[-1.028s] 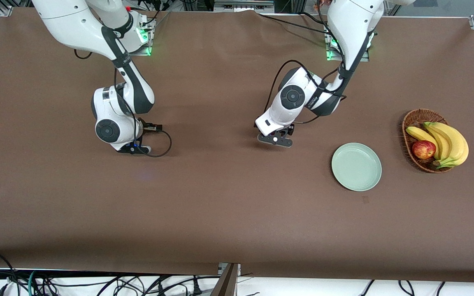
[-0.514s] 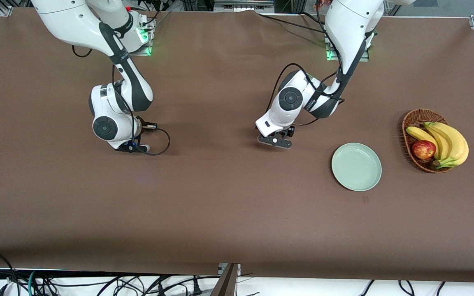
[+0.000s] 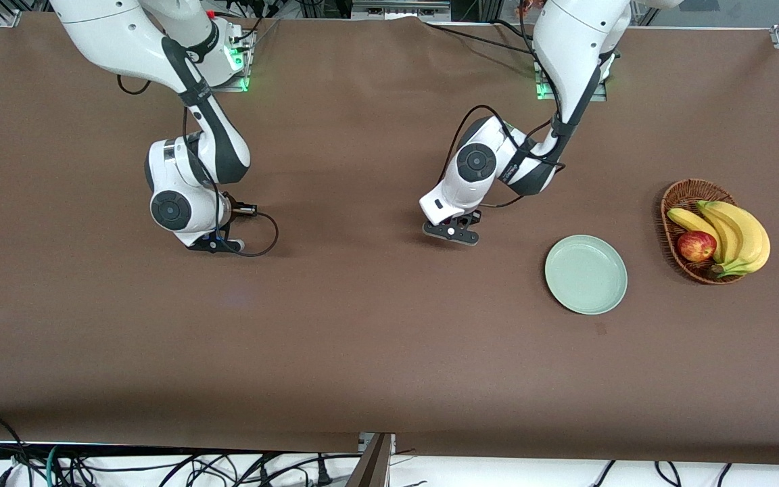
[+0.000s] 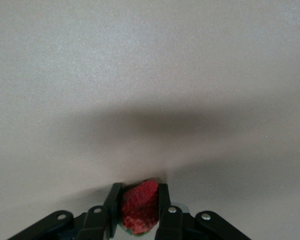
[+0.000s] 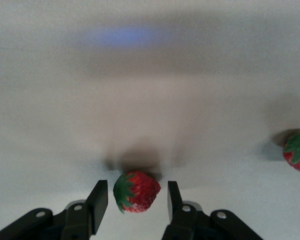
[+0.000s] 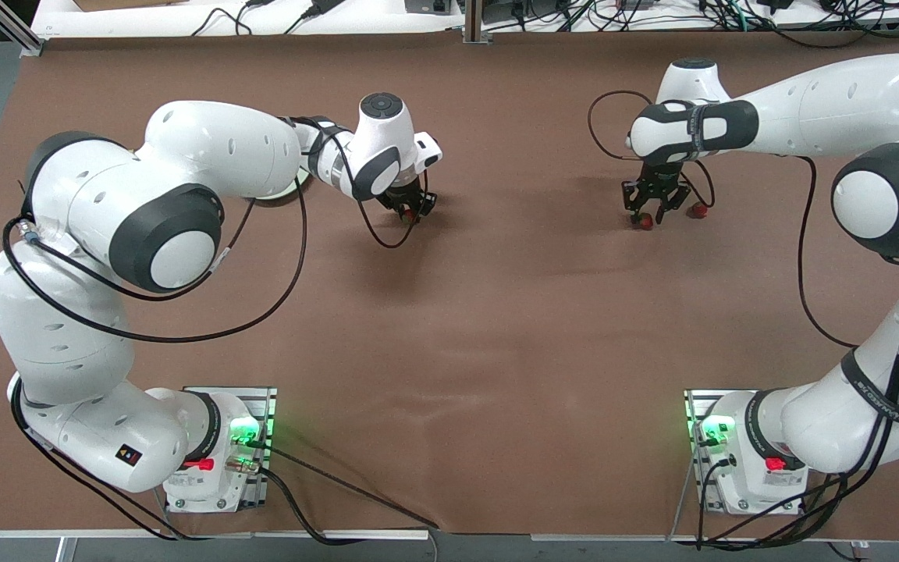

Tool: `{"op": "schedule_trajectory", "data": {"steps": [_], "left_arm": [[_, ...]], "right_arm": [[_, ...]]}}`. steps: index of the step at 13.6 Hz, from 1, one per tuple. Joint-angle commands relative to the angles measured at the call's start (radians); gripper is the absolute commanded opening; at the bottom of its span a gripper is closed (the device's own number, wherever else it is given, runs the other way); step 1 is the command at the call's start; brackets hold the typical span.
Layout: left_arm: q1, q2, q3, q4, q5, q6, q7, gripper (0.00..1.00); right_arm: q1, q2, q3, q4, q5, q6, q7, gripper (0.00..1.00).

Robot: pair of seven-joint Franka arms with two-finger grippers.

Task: Collect all strawberries into plate
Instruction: 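Grasp a strawberry each with the left gripper and the right gripper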

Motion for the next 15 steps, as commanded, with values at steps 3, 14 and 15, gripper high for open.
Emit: {"op": "schedule_trajectory", "data": {"steps": [3, 14, 15], "left_arm": [[0.008, -0.039, 0.018, 0.085, 0.018, -0.248, 0.086, 0.08], [0.357, -0.066, 0.018, 0.258, 0.018, -0.492, 0.892, 0.13], [0.382, -0.063, 0.018, 0.258, 0.018, -0.469, 0.971, 0.13]], "right_arm": [[-0.021, -0.005, 0.018, -0.023, -0.015, 0.035, -0.012, 0.24], [-0.004, 0.132, 0.141, 0.318, 0.037, 0.038, 0.177, 0.12], [0.01, 0.163, 0.17, 0.372, 0.036, 0.038, 0.241, 0.12]]}}
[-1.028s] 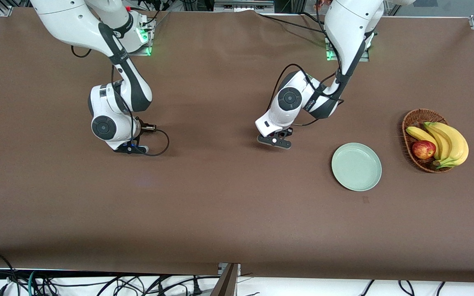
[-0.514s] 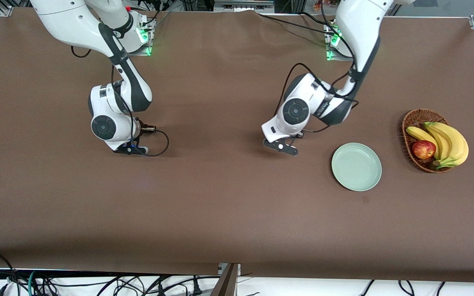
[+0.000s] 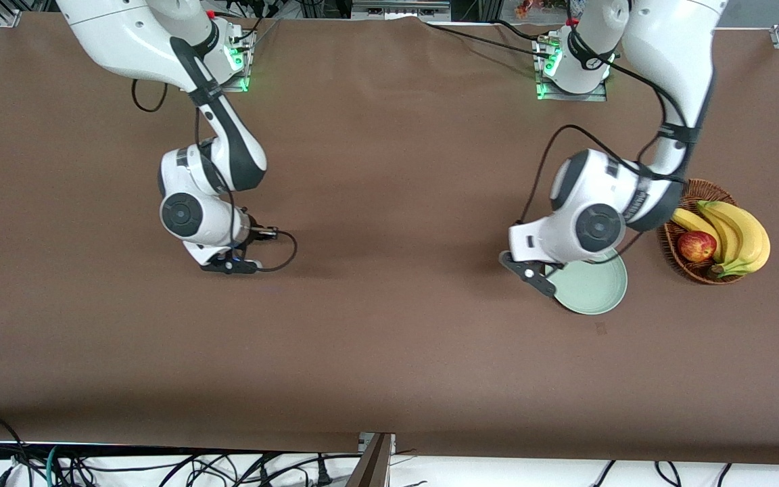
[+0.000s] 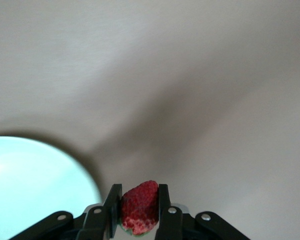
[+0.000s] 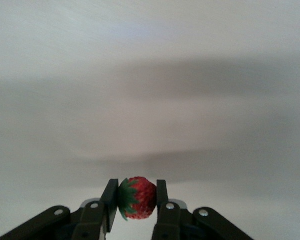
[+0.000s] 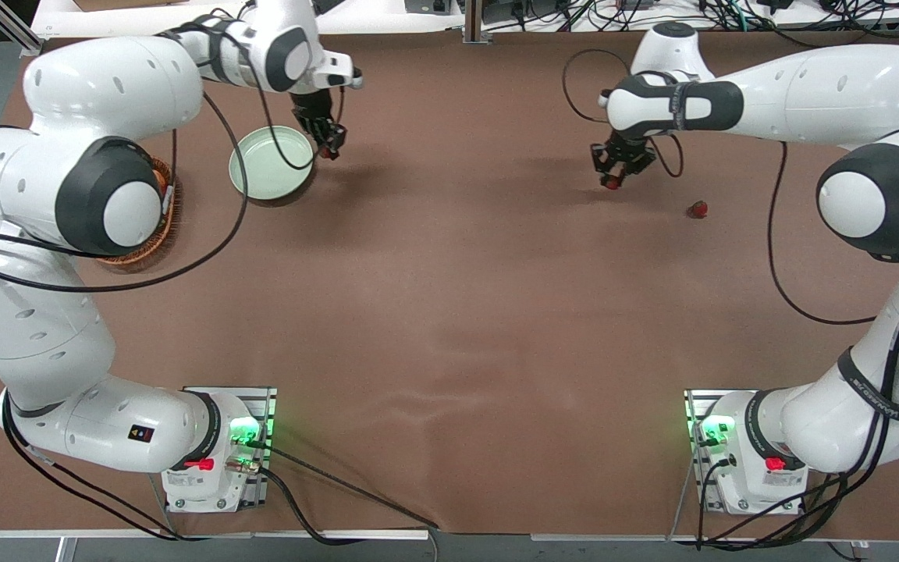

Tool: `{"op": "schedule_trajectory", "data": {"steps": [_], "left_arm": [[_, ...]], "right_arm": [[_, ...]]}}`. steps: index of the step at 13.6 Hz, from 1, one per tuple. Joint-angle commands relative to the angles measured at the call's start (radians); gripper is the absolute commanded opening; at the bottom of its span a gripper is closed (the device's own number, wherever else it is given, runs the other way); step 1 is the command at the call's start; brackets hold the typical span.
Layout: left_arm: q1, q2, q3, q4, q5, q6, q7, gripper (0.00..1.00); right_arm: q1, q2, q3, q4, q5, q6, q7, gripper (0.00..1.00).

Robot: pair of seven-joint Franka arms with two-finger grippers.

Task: Collect all strawberries into plate
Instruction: 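Open the left gripper over the plate while the right gripper carries strawberry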

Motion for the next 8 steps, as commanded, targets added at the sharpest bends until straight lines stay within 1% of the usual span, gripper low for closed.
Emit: {"op": "schedule_trajectory", "data": {"steps": [1, 3, 5, 6, 8], "left_arm": [[0.068, 0.002, -0.016, 0.002, 0.014, 0.032, 0.212, 0.13], [0.11, 0.029, -0.016, -0.003, 0.014, 0.053, 0.342, 0.13], [0.127, 0.046, -0.014, -0.015, 0.016, 0.072, 0.398, 0.13], [0.136, 0.058, -0.014, -0.02, 0.017, 0.08, 0.421, 0.14], [0.165, 0.08, -0.014, -0.027, 0.017, 0.099, 0.468, 0.14]], "right_arm": [[0.034, 0.108, 0.071, 0.176, 0.01, -0.009, 0.172, 0.12], [0.092, 0.16, 0.105, 0.281, 0.006, -0.009, 0.319, 0.13], [0.161, 0.22, 0.108, 0.387, 0.004, 0.008, 0.425, 0.13], [0.197, 0.25, 0.108, 0.427, 0.004, 0.046, 0.465, 0.13], [0.261, 0.3, 0.108, 0.461, 0.004, 0.181, 0.554, 0.13]]}}
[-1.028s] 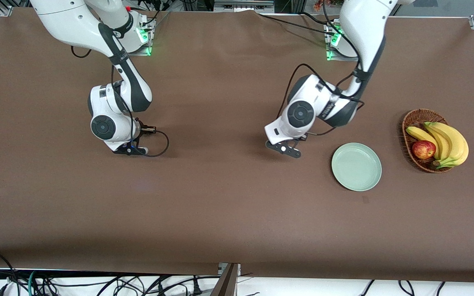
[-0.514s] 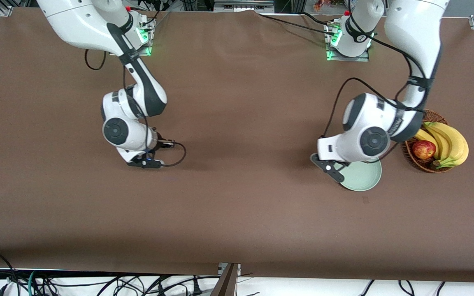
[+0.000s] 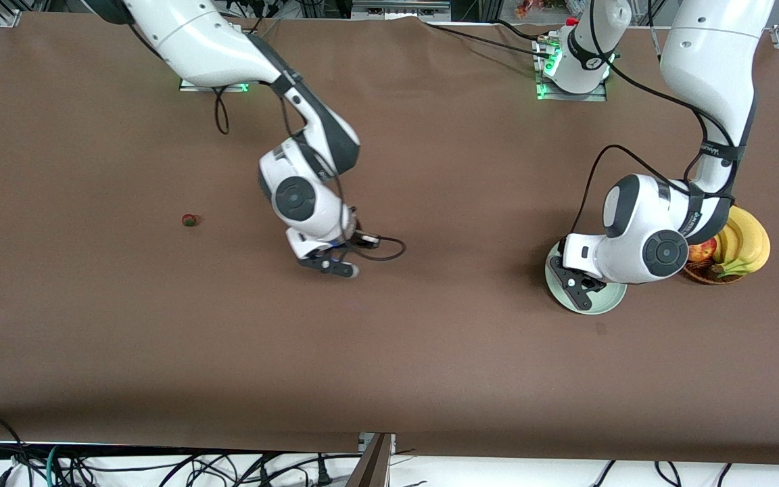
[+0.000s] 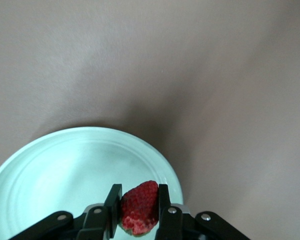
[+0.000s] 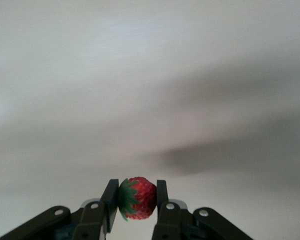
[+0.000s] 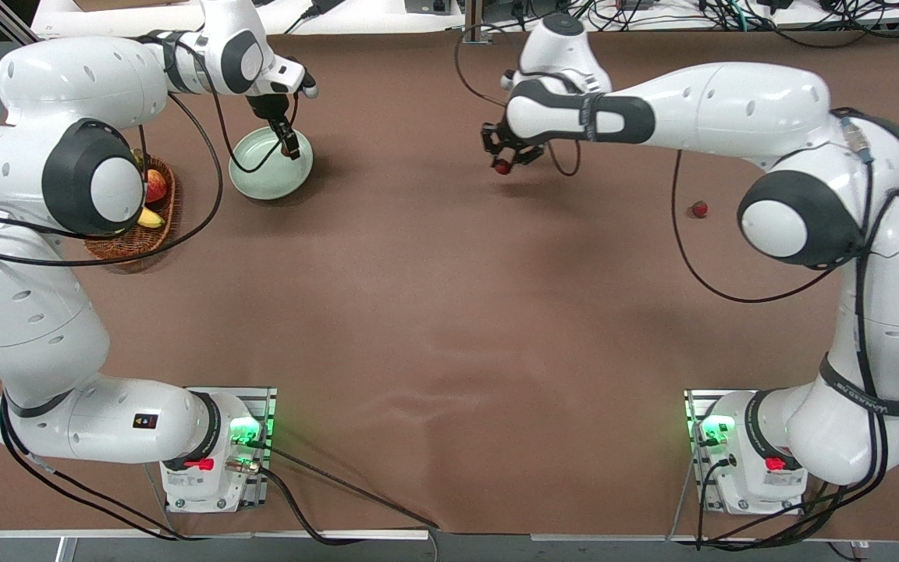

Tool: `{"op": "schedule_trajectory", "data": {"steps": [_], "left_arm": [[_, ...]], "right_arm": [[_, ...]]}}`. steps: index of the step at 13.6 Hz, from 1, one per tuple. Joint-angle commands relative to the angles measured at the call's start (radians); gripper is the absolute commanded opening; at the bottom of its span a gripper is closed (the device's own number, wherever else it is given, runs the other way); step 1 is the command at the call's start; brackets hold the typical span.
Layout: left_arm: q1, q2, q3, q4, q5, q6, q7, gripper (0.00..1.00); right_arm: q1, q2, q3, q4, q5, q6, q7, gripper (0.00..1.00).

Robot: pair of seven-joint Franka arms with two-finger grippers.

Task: Collect all strawberries into plate
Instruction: 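Open the left gripper over the plate while the right gripper carries strawberry, then set the strawberry mid-table with the right gripper while the left gripper returns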

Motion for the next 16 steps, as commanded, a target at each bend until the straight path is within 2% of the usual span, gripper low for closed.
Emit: {"op": "schedule_trajectory", "data": {"steps": [1, 4, 5, 6, 8, 10, 11, 12, 15, 16], "left_arm": [[0.035, 0.019, -0.014, -0.02, 0.017, 0.033, 0.071, 0.14], [0.044, 0.023, -0.014, -0.072, 0.017, 0.097, 0.072, 0.2], [0.043, 0.023, -0.014, -0.072, 0.017, 0.097, 0.074, 0.36], [0.044, 0.019, -0.014, -0.072, 0.017, 0.093, 0.074, 0.99], [0.052, -0.007, -0.014, -0.069, 0.016, 0.062, 0.124, 1.0], [0.064, -0.035, -0.016, -0.06, 0.016, 0.01, 0.128, 1.0], [0.064, -0.047, -0.016, -0.058, 0.014, 0.001, 0.126, 1.0], [0.064, -0.06, -0.017, -0.058, 0.014, -0.013, 0.119, 1.0], [0.056, -0.086, -0.024, -0.053, 0.0, -0.061, 0.079, 1.0], [0.056, -0.086, -0.027, -0.055, -0.003, -0.062, 0.063, 1.0]], "right_arm": [[0.066, 0.098, 0.0, 0.086, 0.003, 0.148, 0.1, 0.13], [0.112, 0.138, 0.001, 0.092, 0.005, 0.279, 0.136, 0.13], [0.136, 0.156, 0.0, 0.11, 0.006, 0.308, 0.148, 0.13], [0.159, 0.177, 0.0, 0.132, 0.006, 0.322, 0.174, 0.13], [0.192, 0.223, 0.0, 0.181, 0.005, 0.359, 0.225, 0.14], [0.213, 0.253, 0.0, 0.198, 0.005, 0.429, 0.245, 0.25], [0.221, 0.257, 0.0, 0.196, 0.005, 0.459, 0.263, 0.49], [0.225, 0.256, 0.0, 0.196, -0.001, 0.46, 0.284, 0.99], [0.194, 0.207, 0.0, 0.192, -0.011, 0.435, 0.277, 1.0], [0.171, 0.183, 0.0, 0.192, -0.015, 0.383, 0.269, 1.0]]}}
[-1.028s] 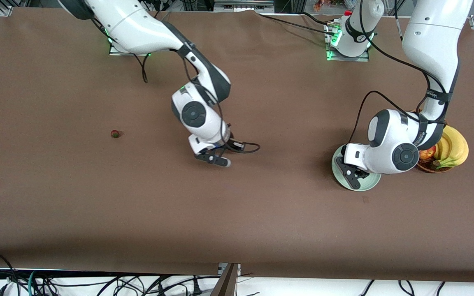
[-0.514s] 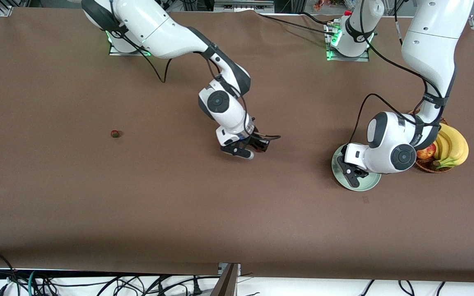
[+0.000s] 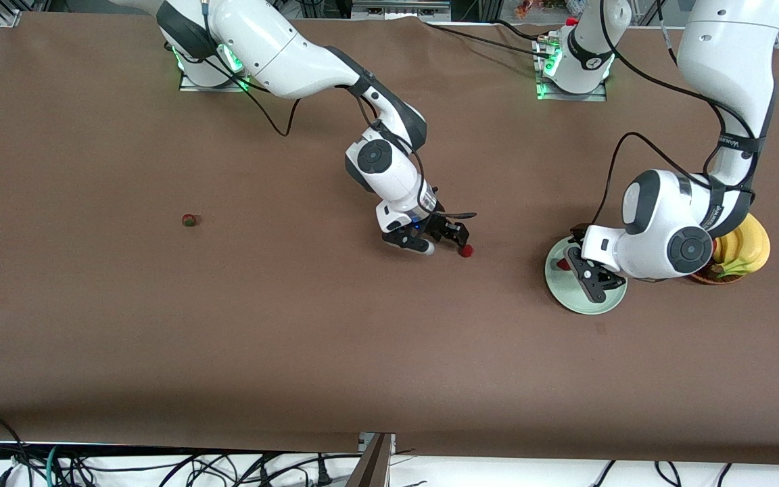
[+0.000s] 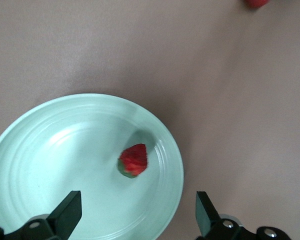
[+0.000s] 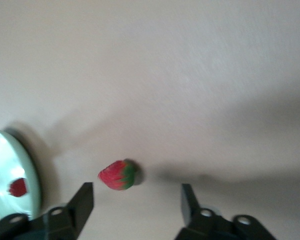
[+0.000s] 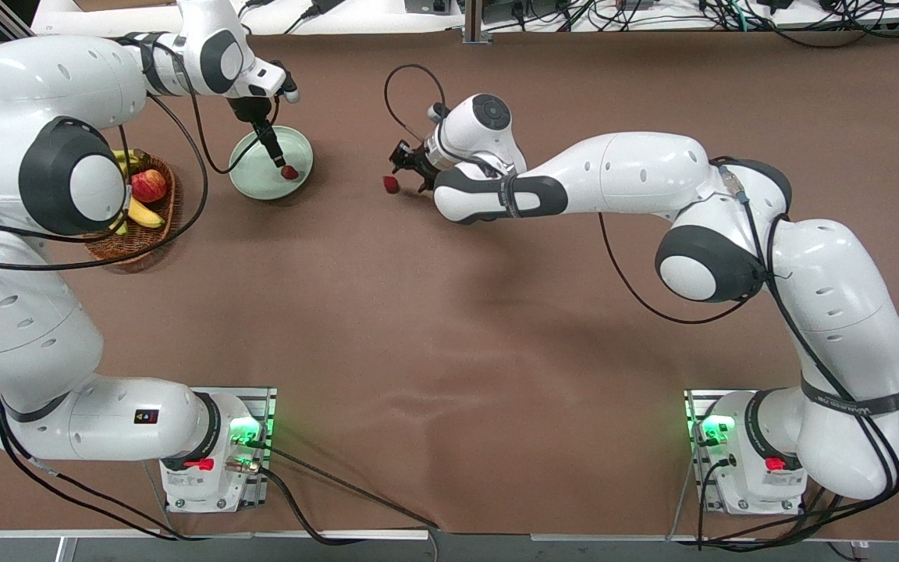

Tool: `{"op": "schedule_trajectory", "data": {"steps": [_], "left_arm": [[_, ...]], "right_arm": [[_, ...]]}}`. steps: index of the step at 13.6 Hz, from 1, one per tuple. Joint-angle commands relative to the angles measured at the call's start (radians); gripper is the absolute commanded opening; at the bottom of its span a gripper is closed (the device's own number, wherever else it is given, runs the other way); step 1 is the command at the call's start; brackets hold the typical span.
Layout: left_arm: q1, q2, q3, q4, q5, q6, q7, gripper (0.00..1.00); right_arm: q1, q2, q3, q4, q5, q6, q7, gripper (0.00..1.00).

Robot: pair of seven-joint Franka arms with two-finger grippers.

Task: Collect all strawberries into plate
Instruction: 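Set the strawberry mid-table with the right gripper while the left gripper returns, then grasp a strawberry each with the left gripper and the right gripper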

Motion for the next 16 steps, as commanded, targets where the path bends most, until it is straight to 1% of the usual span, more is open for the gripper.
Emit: {"op": "schedule_trajectory", "data": {"steps": [1, 3, 6, 7, 9, 11, 13, 14, 16], "left_arm": [[0.005, -0.02, -0.022, -0.009, -0.017, -0.024, -0.042, 1.0], [0.004, -0.027, -0.039, -0.01, -0.072, -0.047, -0.109, 1.0], [-0.003, -0.032, -0.112, -0.009, -0.091, -0.034, -0.25, 1.0], [-0.007, -0.026, -0.14, -0.007, -0.09, -0.009, -0.29, 1.0], [-0.016, 0.005, -0.194, -0.009, -0.093, 0.107, -0.324, 1.0], [-0.059, 0.043, -0.202, -0.019, -0.093, 0.239, -0.336, 1.0], [-0.102, 0.077, -0.2, -0.025, -0.091, 0.316, -0.341, 1.0], [-0.113, 0.088, -0.2, -0.032, -0.087, 0.336, -0.345, 1.0], [-0.13, 0.109, -0.199, -0.076, -0.082, 0.426, -0.358, 1.0]], "right_arm": [[-0.067, -0.085, 0.002, 0.003, -0.044, -0.162, -0.003, 1.0], [-0.119, -0.14, -0.003, 0.003, -0.091, -0.352, -0.07, 1.0], [-0.229, -0.203, -0.003, -0.014, -0.09, -0.541, -0.291, 1.0], [-0.268, -0.22, -0.003, -0.026, -0.089, -0.599, -0.35, 1.0], [-0.34, -0.263, -0.003, -0.063, -0.089, -0.728, -0.462, 1.0], [-0.397, -0.304, -0.003, -0.135, -0.09, -0.788, -0.551, 1.0], [-0.458, -0.352, -0.004, -0.234, -0.095, -0.793, -0.649, 1.0], [-0.482, -0.373, -0.015, -0.286, -0.098, -0.795, -0.704, 1.0], [-0.507, -0.424, -0.065, -0.397, -0.101, -0.801, -0.795, 1.0]]}}
